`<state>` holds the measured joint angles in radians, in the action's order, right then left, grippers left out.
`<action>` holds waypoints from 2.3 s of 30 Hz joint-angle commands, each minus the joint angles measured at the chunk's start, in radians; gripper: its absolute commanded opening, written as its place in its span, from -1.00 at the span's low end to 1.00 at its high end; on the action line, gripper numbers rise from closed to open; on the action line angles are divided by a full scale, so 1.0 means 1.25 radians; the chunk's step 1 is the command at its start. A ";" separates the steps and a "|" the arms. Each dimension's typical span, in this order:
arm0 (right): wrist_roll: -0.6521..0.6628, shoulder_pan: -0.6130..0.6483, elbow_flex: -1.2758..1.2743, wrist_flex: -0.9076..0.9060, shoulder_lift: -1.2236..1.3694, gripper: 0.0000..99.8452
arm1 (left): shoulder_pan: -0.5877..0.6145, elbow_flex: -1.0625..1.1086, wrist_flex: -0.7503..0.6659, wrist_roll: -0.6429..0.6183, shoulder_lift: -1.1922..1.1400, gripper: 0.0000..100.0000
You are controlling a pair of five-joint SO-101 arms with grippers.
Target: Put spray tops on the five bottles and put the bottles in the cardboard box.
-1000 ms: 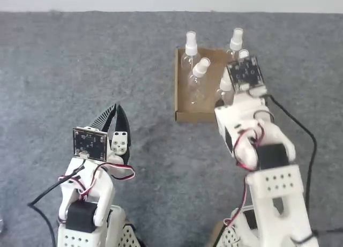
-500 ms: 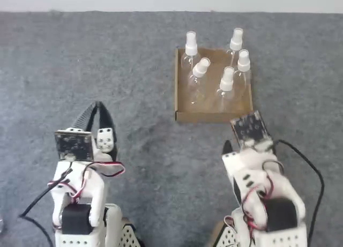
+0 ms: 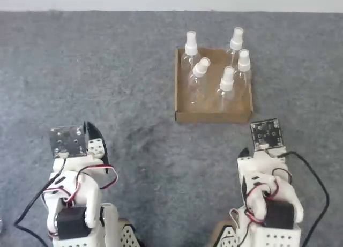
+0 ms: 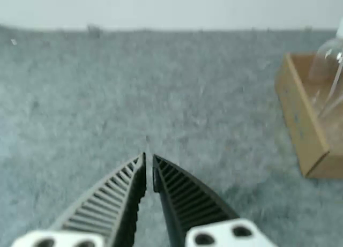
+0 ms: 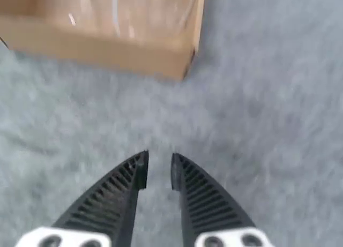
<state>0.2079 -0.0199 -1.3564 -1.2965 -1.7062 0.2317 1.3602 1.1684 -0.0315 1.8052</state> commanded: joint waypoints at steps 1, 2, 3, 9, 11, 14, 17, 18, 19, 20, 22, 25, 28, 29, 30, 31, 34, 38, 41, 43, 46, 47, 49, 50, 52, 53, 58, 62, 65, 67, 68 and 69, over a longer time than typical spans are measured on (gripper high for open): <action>0.010 -0.035 -0.025 0.040 -0.010 -0.99 | 0.005 0.067 -0.009 -0.005 0.017 -0.97; 0.010 -0.037 -0.039 0.053 -0.010 -0.99 | 0.005 0.089 -0.025 -0.005 0.017 -0.97; 0.010 -0.040 -0.060 0.066 -0.010 -0.99 | 0.005 0.109 -0.038 -0.005 0.017 -0.97; 0.011 -0.045 -0.215 0.155 -0.010 -0.99 | 0.005 0.214 -0.125 0.109 0.017 -0.97; 0.011 -0.045 -0.238 0.184 -0.010 -0.99 | 0.005 0.258 -0.161 0.151 0.017 -0.97; 0.010 -0.036 -0.268 0.218 -0.010 -0.99 | 0.004 0.260 -0.168 0.174 0.017 -0.97; 0.010 -0.037 -0.266 0.218 -0.010 -0.99 | 0.002 0.260 -0.153 0.173 0.017 -0.97; 0.010 -0.037 -0.266 0.215 -0.010 -0.99 | 0.002 0.260 -0.137 0.173 0.017 -0.97; 0.010 -0.037 -0.266 0.204 -0.009 -0.99 | 0.002 0.260 -0.114 0.173 0.017 -0.97; 0.010 -0.037 -0.266 0.187 -0.009 -0.99 | 0.002 0.260 -0.085 0.173 0.017 -0.97; 0.010 -0.037 -0.266 0.150 -0.009 -0.98 | 0.002 0.260 -0.018 0.174 0.017 -0.97; 0.010 -0.045 -0.266 0.109 -0.009 -0.98 | 0.002 0.260 0.071 0.174 0.017 -0.97; 0.010 -0.045 -0.266 0.105 -0.009 -0.98 | 0.002 0.260 0.079 0.174 0.017 -0.97; 0.010 -0.045 -0.266 0.105 -0.009 -0.98 | 0.002 0.260 0.080 0.174 0.017 -0.97; 0.010 -0.045 -0.266 0.105 -0.009 -0.98 | 0.002 0.260 0.080 0.174 0.017 -0.97; 0.010 -0.045 -0.266 0.105 -0.009 -0.98 | 0.002 0.260 0.080 0.174 0.017 -0.97; 0.010 -0.045 -0.266 0.105 -0.009 -0.98 | 0.002 0.260 0.080 0.174 0.017 -0.97; 0.010 -0.045 -0.266 0.105 -0.009 -0.98 | 0.002 0.260 0.080 0.174 0.017 -0.97; 0.010 -0.045 -0.266 0.105 -0.009 -0.98 | 0.002 0.260 0.080 0.174 0.017 -0.97; 0.010 -0.045 -0.266 0.105 -0.009 -0.98 | 0.002 0.260 0.080 0.174 0.017 -0.97; 0.010 -0.045 -0.266 0.105 -0.010 -0.98 | 0.002 0.260 0.080 0.174 0.017 -0.97; 0.010 -0.045 -0.266 0.105 -0.010 -0.98 | 0.002 0.260 0.080 0.174 0.017 -0.97; 0.010 -0.045 -0.266 0.105 -0.010 -0.98 | 0.002 0.260 0.080 0.174 0.017 -0.97; 0.010 -0.045 -0.266 0.105 -0.010 -0.98 | 0.002 0.260 0.080 0.174 0.017 -0.97; 0.010 -0.045 -0.266 0.105 -0.010 -0.98 | 0.002 0.260 0.080 0.174 0.017 -0.97; 0.010 -0.045 -0.266 0.105 -0.010 -0.98 | 0.002 0.260 0.080 0.174 0.017 -0.97; 0.010 -0.045 -0.266 0.105 -0.010 -0.98 | 0.002 0.260 0.080 0.174 0.017 -0.97; 0.010 -0.045 -0.266 0.105 -0.010 -0.98 | 0.002 0.260 0.080 0.174 0.017 -0.97; 0.010 -0.045 -0.266 0.105 -0.010 -0.98 | 0.002 0.260 0.080 0.174 0.017 -0.97; 0.010 -0.045 -0.266 0.105 -0.010 -0.98 | 0.002 0.260 0.080 0.174 0.017 -0.97; 0.010 -0.045 -0.266 0.105 -0.010 -0.98 | 0.002 0.260 0.080 0.174 0.017 -0.97; 0.010 -0.045 -0.266 0.105 -0.010 -0.98 | 0.002 0.260 0.080 0.174 0.017 -0.97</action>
<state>0.2094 -0.0629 -1.6663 -1.1600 -1.6985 0.2302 1.6916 1.2666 0.1757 1.8052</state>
